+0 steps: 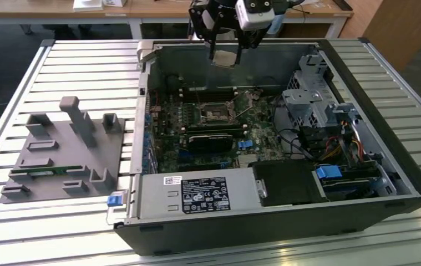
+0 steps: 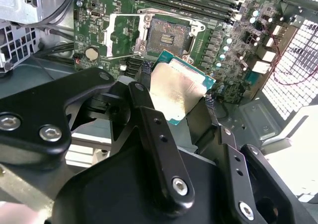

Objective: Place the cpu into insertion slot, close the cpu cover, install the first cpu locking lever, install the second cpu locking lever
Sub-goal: 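Place the cpu into insertion slot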

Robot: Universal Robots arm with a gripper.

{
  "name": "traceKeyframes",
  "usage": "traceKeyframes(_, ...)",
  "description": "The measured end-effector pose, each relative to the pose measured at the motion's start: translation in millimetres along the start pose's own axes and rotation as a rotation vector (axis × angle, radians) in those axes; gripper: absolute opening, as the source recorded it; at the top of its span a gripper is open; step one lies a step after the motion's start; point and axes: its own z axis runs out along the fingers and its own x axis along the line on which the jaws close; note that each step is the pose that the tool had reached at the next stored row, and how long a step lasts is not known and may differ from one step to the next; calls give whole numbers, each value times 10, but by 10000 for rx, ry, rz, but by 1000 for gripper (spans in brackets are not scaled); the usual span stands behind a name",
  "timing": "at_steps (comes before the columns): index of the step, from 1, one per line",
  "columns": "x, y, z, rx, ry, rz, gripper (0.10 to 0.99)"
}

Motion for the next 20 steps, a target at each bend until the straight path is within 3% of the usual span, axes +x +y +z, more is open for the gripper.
traceKeyframes(12,14,-5,5,-15,-78,873,537)
traceKeyframes(20,20,-7,8,-22,-105,1174,537)
